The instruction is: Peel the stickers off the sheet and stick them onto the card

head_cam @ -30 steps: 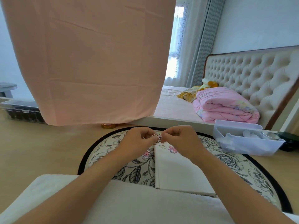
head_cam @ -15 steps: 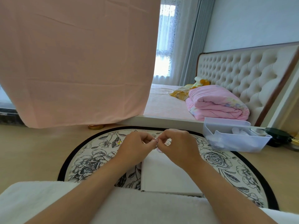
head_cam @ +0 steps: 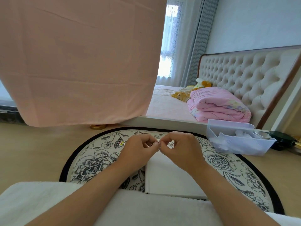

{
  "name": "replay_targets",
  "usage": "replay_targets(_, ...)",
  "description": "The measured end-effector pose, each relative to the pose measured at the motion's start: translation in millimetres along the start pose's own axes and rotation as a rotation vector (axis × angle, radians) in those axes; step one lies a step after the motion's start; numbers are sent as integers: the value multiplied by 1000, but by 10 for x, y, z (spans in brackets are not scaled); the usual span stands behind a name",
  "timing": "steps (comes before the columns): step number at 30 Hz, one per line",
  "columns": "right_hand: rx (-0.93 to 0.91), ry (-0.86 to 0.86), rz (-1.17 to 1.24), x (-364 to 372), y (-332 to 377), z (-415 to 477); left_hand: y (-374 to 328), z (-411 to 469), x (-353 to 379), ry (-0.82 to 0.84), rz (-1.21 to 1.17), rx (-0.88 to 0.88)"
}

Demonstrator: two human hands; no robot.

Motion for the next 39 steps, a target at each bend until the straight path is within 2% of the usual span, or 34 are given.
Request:
replay_targets(4,-162,-127,-187,12,21,9,-22,-17,26,-17,7,30)
replay_targets(8,-267,-131,-239,19,-14,7,-4,-9,20,-25,2,19)
replay_targets(10,-202,-84,-144,-7,-10,3,21,3,-2,-39,-1,-1)
replay_targets(15,269,169,466,-8,-8,49,42,31,-68,-12,6,-3)
replay_targets(18,401,250,635,-51,-31,51,3,22,-83,33,8,24)
replay_targets(22,425,279,668,-70,-54,36,-25,18,-83,79,-12,32)
replay_targets(31,352,240,515,32,-49,37,-27,3,-66,70,-108,-78)
replay_targets(39,379,342,621,1,-77,54,-42,0,-95,65,-62,-60)
Point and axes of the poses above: each hand's wrist, its own z-axis towards the middle knuckle, its own x-axis out of the palm, y = z × x, the point moved 2 cm from there along z, towards the middle knuckle, and after that the axes turned 5 degrees about -x, right-handed, at the moved point
